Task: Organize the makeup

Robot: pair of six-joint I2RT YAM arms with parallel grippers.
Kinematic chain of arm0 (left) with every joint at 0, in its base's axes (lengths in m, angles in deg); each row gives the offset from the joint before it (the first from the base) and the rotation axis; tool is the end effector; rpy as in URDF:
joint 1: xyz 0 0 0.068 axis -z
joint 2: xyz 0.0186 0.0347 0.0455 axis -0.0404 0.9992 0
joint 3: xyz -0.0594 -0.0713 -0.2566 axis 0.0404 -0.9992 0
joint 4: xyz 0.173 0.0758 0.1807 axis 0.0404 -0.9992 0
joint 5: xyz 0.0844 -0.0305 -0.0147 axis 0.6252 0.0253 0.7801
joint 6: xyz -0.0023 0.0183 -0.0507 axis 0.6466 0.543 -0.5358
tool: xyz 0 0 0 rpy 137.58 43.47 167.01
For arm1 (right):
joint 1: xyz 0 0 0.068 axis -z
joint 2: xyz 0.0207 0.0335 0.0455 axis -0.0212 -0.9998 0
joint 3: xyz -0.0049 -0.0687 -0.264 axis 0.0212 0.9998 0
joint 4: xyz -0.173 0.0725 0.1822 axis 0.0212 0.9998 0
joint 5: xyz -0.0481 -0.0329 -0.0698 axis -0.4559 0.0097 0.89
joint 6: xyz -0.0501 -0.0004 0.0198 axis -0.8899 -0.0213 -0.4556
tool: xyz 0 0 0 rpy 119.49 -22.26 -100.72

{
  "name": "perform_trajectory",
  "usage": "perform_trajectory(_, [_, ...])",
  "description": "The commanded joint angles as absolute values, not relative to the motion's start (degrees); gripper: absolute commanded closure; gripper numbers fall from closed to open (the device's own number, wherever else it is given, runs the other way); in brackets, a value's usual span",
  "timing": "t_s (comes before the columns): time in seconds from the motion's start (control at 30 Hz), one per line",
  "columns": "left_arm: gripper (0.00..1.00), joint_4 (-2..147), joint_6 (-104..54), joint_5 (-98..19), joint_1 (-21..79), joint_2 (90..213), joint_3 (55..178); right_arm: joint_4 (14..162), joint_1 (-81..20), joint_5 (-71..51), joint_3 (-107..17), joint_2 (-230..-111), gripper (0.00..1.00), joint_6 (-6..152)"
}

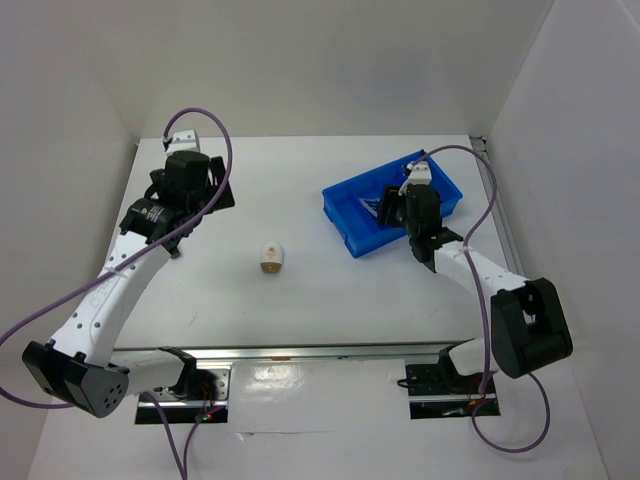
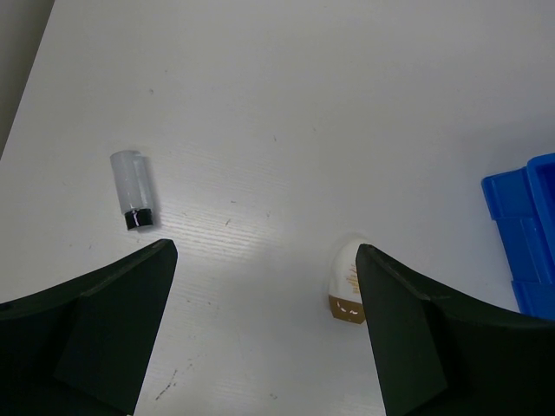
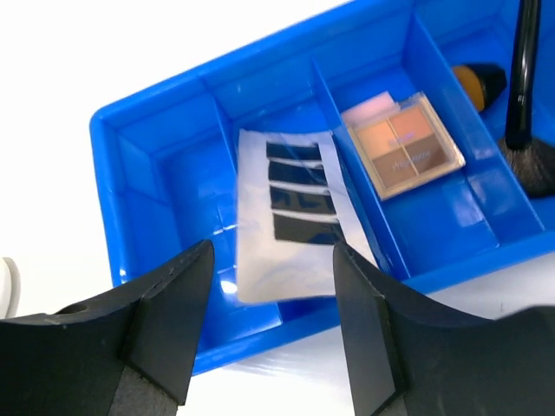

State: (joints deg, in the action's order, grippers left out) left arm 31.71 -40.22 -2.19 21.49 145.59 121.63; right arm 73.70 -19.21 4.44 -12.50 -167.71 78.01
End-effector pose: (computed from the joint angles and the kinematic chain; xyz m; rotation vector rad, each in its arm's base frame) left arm 0.2424 -0.0661 0.3999 -0.4363 1.9912 0.0275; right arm 0.2899 0.0898 0.2394 -0.0241 1.9551 0.2315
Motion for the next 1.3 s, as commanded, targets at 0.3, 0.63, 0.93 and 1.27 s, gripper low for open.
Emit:
perform_trajectory(0.3, [0.01,32.9,-40.6,-2.2,21.4,145.0,122.8,84.2,-25.2,6.7,-28.1,-174.0,0.38,65.5])
perform_trajectory(0.63, [0.01,32.9,-40.6,-1.7,21.4,145.0,122.8,102.1,-31.9,20.0,-41.9,-186.6,0.33,56.9])
perform_trajectory(0.93, [0.01,32.9,-40.6,-1.7,21.4,144.5,122.2,112.3,-26.7,15.5,-45.9,-183.9,0.94,70.2])
perform_trajectory(1.27, [0.01,32.9,-40.6,-2.2,21.4,143.9,121.7,115.9,-22.0,10.0,-45.2,-186.5,1.00,75.1])
